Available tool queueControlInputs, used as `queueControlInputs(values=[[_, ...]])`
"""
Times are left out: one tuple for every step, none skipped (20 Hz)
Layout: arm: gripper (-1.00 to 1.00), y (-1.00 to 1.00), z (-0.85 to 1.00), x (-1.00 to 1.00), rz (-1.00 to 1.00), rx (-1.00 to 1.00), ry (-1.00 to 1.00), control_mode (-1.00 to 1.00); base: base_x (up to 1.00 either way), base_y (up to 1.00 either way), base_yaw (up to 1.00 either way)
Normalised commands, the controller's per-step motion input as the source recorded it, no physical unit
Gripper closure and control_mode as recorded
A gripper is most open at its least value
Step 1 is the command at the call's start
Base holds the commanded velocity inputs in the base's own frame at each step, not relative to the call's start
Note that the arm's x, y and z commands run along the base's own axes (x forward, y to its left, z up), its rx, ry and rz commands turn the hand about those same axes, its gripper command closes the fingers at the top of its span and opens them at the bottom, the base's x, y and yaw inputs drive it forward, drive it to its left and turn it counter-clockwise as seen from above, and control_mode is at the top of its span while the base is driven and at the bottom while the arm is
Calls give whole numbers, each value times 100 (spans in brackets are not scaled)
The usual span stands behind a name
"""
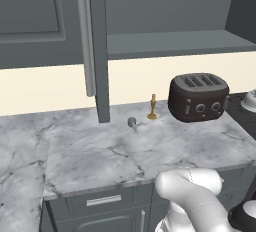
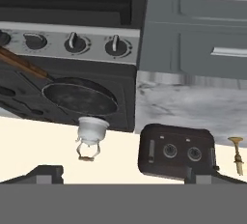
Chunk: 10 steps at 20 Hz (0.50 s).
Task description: Pick the pan from the cabinet and place it on the stove. Then turn on the stove burner for the pan.
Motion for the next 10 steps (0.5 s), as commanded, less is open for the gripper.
queueControlInputs(values=[[-100,25,-12,28,-2,0,0,-100,0,0,0],[-100,23,-17,24,-1,0,0,-100,0,0,0],[-100,21,-19,22,-1,0,0,-100,0,0,0],[-100,20,-20,24,0,0,0,-100,0,0,0],[-100,20,-23,24,-1,0,0,-100,0,0,0],[-100,13,-21,25,-1,0,0,-100,0,0,0],[-100,0,-22,18,0,0,0,-100,0,0,0],[-100,0,-24,4,0,0,0,-100,0,0,0],[-100,-1,-25,6,0,0,0,-100,0,0,0],[-100,-4,-24,5,0,0,-2,-100,0,0,0]])
